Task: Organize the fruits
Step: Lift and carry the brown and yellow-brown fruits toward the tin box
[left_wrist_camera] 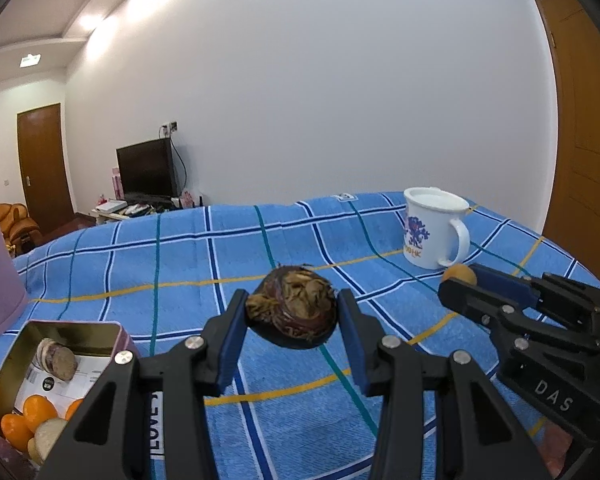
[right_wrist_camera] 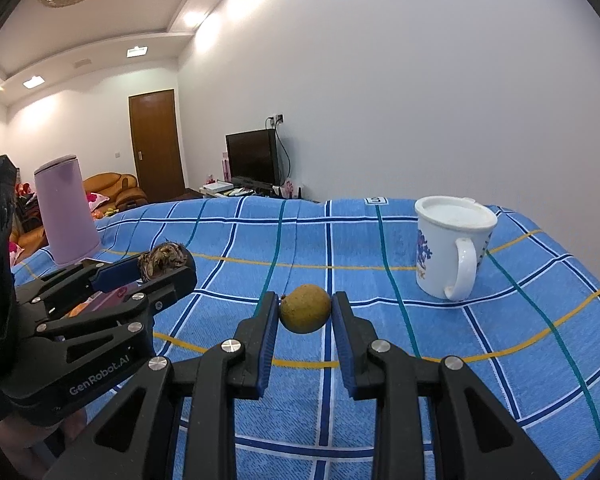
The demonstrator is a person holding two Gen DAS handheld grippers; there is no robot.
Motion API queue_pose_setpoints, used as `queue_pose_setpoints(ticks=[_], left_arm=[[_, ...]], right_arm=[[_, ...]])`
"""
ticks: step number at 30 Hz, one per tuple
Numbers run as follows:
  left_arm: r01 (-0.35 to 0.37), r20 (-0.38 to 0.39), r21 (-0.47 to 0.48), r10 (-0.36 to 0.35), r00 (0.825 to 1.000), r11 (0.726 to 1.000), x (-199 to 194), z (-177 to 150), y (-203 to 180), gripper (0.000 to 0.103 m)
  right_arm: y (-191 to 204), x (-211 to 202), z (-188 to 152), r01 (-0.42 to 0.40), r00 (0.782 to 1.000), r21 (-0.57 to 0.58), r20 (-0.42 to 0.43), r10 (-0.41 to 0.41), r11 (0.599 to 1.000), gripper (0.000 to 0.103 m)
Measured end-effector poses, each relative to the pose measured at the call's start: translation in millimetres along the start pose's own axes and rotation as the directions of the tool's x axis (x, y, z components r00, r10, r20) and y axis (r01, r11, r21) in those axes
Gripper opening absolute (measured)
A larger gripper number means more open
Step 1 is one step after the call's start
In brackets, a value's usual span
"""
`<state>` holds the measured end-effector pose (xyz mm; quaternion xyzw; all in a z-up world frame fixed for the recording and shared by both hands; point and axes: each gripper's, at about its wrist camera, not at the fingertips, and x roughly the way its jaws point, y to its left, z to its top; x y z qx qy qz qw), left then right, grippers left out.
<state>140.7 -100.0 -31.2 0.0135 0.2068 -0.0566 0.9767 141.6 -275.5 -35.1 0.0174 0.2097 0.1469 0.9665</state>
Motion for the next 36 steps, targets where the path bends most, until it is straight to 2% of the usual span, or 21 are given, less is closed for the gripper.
queue_pose_setpoints(ticks=[18, 36], left_arm=[[-0.036, 0.061, 0.008, 0.036, 0.997, 0.999, -17, -3, 1, 0.046], [-0.047, 0.047, -0.001, 0.047, 0.998, 0.999, -20, -5, 3, 0.046]], right_arm=[[7, -11, -2, 0.022, 0.998, -0.039, 0.067, -0.019, 0.999, 0.029], [12, -14, -1, 0.039, 0.996, -0.069, 0.081, -0.033, 0.997, 0.029]])
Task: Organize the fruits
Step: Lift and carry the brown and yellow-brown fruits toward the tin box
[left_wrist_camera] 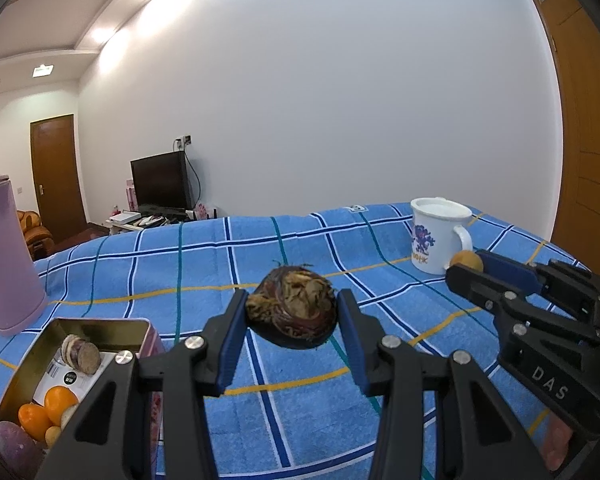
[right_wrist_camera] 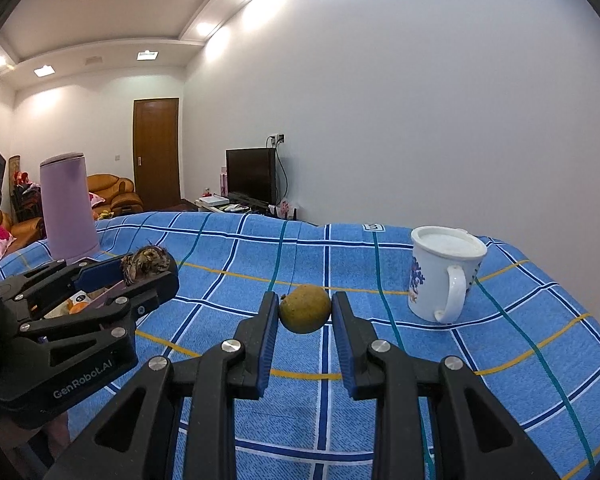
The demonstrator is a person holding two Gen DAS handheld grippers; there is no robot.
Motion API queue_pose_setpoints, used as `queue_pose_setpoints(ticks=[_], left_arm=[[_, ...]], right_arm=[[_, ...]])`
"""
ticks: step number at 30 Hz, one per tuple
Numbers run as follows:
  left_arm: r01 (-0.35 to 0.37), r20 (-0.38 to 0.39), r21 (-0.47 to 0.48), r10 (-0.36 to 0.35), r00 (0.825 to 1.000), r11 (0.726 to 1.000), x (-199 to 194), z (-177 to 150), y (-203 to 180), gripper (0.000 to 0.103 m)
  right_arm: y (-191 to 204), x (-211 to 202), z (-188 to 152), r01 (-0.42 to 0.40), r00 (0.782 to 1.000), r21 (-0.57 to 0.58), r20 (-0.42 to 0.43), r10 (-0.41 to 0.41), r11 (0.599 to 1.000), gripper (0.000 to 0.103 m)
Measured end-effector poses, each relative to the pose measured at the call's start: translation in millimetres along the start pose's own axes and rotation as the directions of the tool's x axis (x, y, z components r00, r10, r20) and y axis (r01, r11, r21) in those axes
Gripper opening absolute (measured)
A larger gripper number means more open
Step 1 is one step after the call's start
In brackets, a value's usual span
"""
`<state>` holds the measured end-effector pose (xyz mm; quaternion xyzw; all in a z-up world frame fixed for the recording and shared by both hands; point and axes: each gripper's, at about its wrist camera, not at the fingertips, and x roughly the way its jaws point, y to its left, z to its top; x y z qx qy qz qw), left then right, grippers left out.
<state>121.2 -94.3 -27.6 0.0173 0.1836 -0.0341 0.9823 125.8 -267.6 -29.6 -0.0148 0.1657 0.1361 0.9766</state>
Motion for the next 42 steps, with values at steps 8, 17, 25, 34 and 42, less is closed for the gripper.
queue_pose_setpoints(ticks=[8, 17, 25, 34, 42], left_arm=[[-0.007, -0.008, -0.02, 0.007, 1.0, 1.0, -4, -3, 9, 0.046], [-0.007, -0.001, -0.009, 0.007, 1.0, 1.0, -17, -8, 18, 0.046], [-0.009, 0.014, 0.011, 0.009, 1.0, 1.0, -37, -15, 30, 0.046], [-0.001, 0.031, 0.048, 0.0, 1.0, 0.999, -61, -24, 50, 0.046], [-0.03, 0.034, 0.041, 0.028, 0.999, 0.999, -71, -27, 67, 0.046]], right_arm=[[7, -3, 0, -0.01, 1.0, -0.015, 0.011, 0.01, 1.0, 0.029], [29, -7, 0, -0.033, 0.999, -0.032, 0.018, 0.033, 0.999, 0.029], [51, -12, -2, -0.031, 0.999, -0.023, 0.007, 0.031, 0.999, 0.029], [88, -16, -4, -0.04, 0.999, -0.033, -0.003, 0.04, 0.999, 0.029], [108, -14, -4, -0.078, 0.997, -0.047, -0.011, 0.078, 0.996, 0.029]])
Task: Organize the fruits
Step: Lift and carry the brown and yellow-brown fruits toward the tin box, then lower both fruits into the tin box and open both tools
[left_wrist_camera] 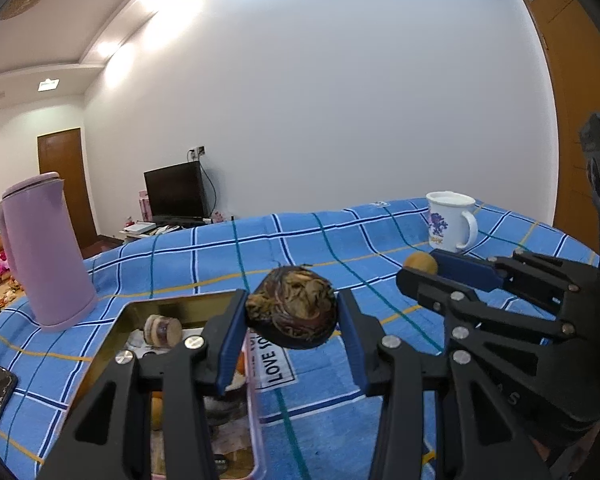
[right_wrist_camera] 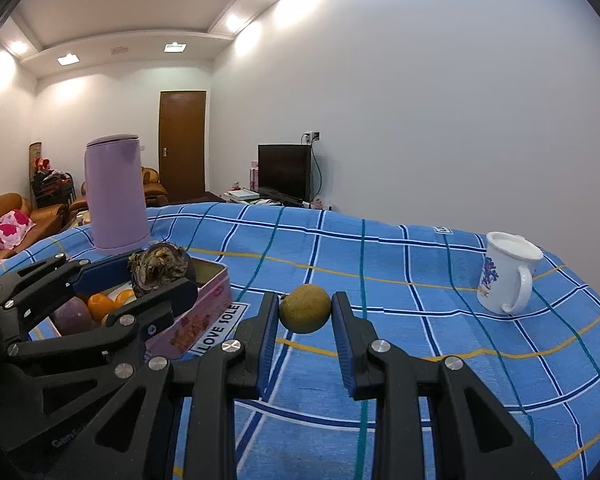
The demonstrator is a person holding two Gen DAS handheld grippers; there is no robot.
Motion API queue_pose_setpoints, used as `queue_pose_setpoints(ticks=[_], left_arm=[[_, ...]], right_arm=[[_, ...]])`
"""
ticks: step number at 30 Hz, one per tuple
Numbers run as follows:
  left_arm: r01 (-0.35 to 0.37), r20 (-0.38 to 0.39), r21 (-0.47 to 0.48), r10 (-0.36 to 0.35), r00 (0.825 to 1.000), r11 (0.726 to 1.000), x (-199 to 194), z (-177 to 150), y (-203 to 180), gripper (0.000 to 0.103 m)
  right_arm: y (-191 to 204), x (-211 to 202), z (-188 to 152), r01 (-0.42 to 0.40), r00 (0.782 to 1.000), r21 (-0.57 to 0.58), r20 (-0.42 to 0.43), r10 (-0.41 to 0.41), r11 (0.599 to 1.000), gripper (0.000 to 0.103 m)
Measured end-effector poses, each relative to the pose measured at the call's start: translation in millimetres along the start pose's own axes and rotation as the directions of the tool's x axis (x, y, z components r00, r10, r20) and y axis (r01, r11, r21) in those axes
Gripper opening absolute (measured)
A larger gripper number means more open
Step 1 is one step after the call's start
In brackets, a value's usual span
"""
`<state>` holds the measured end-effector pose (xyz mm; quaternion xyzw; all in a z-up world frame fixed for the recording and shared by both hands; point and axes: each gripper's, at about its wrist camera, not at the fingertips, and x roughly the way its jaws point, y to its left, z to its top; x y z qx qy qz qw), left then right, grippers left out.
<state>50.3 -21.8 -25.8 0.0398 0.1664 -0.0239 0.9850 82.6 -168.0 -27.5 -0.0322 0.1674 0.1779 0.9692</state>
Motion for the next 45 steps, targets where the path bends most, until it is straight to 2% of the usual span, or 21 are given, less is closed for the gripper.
queue_pose_setpoints(ticks=[14, 23, 45], left_arm=[[-0.105, -0.025, -0.026, 0.105, 0.994, 0.994, -7, -7, 22, 0.046], [-0.161, -0.039, -0.056, 0.159, 0.987, 0.985, -9, -11, 44, 0.046], [-0.234, -0.079, -0.103, 0.226, 0.971, 0.967, -10, -18, 86, 0.046]], right_arm=[[9, -3, -2, -0.079, 0.997, 0.02, 0.013, 0.079, 0.997, 0.029], [27, -1, 0, -0.129, 0.992, -0.027, 0.007, 0.129, 0.991, 0.029], [72, 10, 4, -0.219, 0.976, -0.102, -0.023, 0.217, 0.971, 0.029]])
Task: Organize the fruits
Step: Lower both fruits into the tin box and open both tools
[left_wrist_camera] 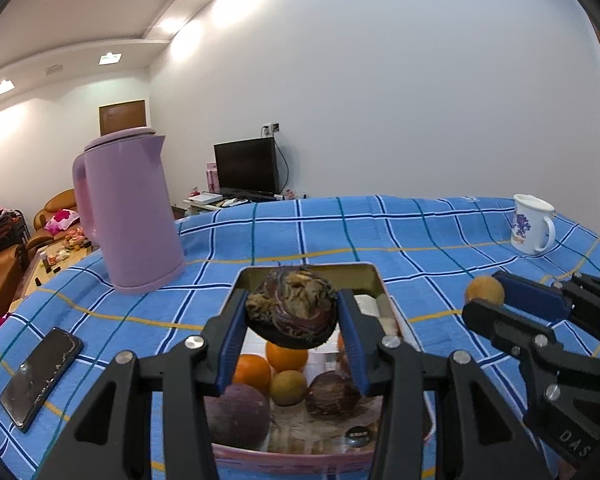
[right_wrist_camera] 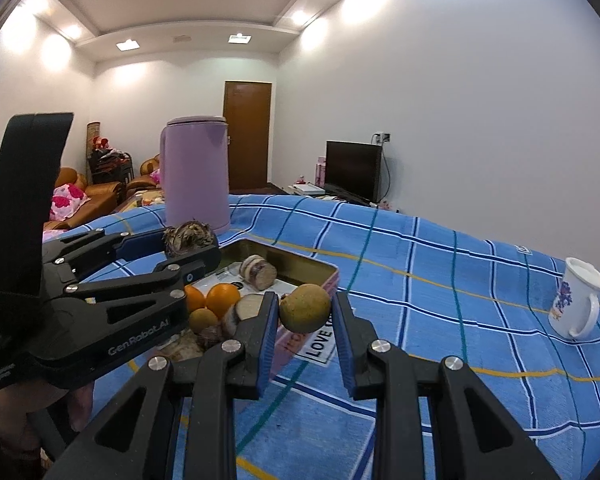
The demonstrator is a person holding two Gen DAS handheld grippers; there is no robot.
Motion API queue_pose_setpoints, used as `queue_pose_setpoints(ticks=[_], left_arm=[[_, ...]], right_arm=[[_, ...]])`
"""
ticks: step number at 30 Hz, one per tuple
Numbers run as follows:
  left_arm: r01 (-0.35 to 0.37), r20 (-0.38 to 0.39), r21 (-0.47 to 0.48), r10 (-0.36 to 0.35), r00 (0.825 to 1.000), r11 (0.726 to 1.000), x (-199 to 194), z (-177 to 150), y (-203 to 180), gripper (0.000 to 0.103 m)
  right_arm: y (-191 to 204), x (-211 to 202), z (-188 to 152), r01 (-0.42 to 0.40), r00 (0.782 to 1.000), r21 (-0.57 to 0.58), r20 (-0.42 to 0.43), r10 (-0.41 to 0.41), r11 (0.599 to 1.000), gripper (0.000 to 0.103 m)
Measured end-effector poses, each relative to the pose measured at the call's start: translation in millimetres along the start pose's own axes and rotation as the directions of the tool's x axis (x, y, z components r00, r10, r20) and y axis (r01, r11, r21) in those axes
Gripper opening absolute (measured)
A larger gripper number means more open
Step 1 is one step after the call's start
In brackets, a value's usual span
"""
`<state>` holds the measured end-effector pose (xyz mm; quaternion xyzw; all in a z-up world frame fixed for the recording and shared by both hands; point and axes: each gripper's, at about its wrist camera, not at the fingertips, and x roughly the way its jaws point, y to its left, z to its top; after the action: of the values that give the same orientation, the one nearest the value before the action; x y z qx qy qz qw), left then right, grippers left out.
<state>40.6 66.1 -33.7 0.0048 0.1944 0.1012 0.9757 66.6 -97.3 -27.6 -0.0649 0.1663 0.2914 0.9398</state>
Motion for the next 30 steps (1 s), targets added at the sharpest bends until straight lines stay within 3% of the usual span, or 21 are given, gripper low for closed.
queue_pose_setpoints(ticks=[30], left_arm=[[-0.083, -0.035, -0.048, 0.081, 0.996, 0.995, 6, -3, 45, 0.046]], right_arm=[[36, 19, 9, -0.098, 0.995, -0.064, -0.011, 0.097, 0.993, 0.029]])
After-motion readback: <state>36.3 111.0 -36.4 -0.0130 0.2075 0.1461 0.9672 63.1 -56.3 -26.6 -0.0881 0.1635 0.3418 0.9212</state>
